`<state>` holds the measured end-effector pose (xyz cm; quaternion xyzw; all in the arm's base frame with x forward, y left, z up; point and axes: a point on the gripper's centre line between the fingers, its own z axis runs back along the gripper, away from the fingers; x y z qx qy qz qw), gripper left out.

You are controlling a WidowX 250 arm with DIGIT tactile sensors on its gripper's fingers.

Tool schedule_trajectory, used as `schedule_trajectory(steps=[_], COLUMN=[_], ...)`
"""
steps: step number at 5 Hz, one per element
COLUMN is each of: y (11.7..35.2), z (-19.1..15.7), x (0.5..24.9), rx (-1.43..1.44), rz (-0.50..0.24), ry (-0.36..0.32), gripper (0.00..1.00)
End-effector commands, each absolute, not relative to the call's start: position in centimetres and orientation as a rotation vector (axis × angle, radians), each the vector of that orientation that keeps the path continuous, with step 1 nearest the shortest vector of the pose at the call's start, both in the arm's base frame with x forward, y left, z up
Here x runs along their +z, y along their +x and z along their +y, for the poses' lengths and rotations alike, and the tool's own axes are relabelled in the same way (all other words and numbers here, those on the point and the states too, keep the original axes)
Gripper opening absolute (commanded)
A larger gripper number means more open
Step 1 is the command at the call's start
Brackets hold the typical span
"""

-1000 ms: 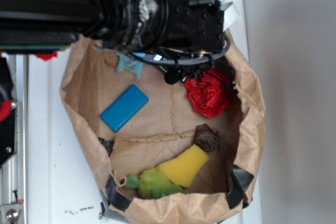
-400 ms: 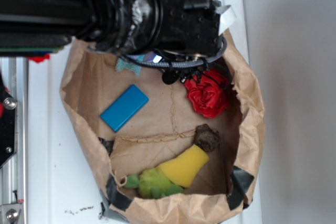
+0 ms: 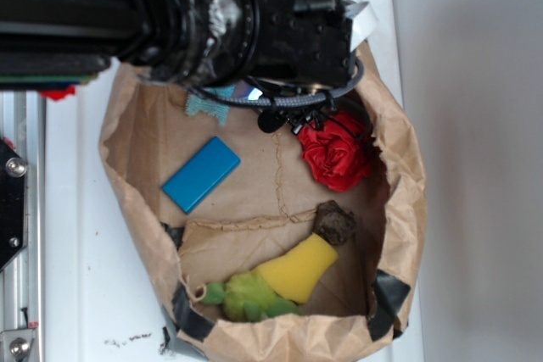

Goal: Grab the blue cloth.

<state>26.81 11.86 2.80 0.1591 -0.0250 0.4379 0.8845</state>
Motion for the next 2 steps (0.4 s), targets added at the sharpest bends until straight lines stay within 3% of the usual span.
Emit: schedule_trajectory(steps=[1, 2], y=[26.38, 26.66], z=[11.86, 12.08], x=[2.74, 2.37], rx=[0.921, 0.941], rz=[-0.048, -0.080], ry=[0.332, 0.332], gripper=[1.00, 1.00])
